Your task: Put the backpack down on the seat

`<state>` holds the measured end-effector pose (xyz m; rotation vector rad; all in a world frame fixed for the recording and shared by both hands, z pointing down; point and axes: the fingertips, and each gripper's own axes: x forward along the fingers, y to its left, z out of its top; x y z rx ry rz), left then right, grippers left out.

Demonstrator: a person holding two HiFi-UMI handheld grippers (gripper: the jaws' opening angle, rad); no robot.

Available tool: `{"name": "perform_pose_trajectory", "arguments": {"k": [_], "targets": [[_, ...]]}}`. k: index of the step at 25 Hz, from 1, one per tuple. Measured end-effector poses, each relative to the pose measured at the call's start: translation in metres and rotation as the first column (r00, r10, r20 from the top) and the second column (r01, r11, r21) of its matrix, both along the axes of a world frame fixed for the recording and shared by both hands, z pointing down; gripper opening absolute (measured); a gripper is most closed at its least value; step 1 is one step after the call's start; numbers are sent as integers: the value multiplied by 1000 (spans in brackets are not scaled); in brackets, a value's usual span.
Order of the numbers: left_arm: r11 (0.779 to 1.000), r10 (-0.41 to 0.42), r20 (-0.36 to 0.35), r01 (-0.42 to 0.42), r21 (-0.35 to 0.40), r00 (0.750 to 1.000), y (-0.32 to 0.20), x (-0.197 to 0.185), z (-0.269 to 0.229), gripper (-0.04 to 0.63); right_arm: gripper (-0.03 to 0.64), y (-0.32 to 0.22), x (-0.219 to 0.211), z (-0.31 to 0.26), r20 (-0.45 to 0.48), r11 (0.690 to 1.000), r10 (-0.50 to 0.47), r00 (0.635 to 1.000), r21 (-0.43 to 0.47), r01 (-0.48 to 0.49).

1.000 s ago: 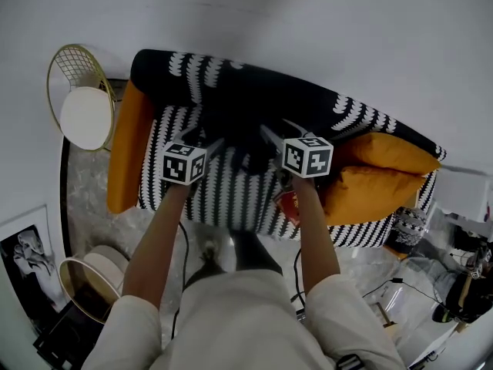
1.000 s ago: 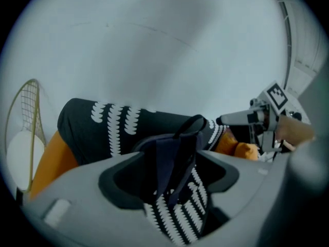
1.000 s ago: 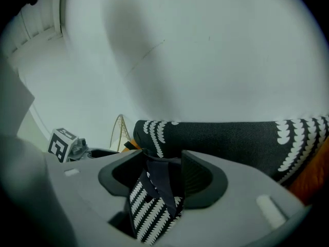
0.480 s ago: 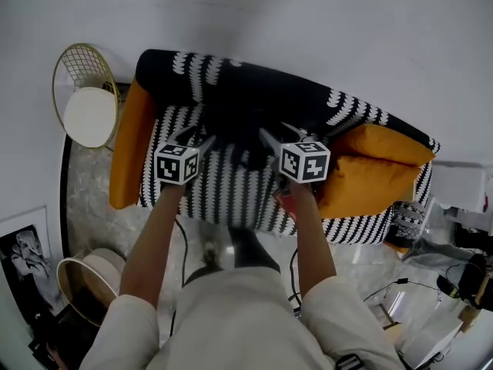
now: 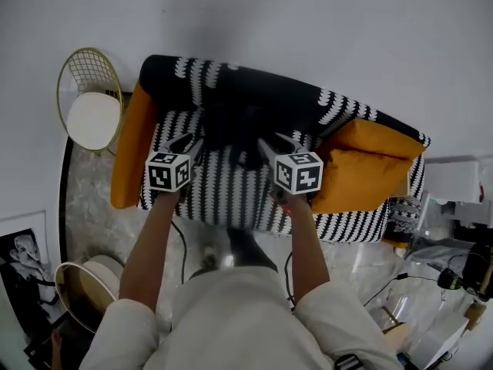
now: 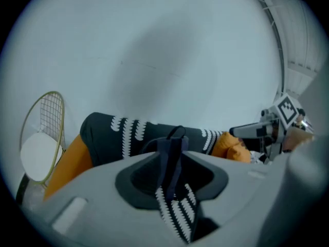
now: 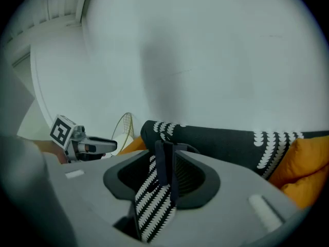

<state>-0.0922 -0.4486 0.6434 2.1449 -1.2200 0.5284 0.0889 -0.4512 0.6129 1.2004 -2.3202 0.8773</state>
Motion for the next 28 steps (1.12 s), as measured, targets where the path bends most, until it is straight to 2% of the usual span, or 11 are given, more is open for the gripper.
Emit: {"name": "perform_pose_trajectory", "arguments": {"k": [3,12,16,19,24,28], "targets": [[999,-19,-1,19,35,1000,8,-8,-13,102,123,9,2,-14,-26,999,25,999,37,-24],[988,-40,10,39,147,999,60,-30,-61,37,8,58,-5,-69,-22,985,66,998,162,-61],[974,-76,-1,74,213,997,86,-47,-86,5,8,86,-13,-90,-30,978,54,998,201,-47],[958,-89,-15,90,271,996,106,-53,-109,5,6,106,-15,-112,-31,970,79,996,234,-70],[937,-43,2,40,347,999,143,-54,-148,5,6,145,-16,-148,7,951,140,990,279,-136],[918,34,56,-53,394,998,175,-48,-172,5,6,180,-21,-170,18,937,155,988,315,-153]]}}
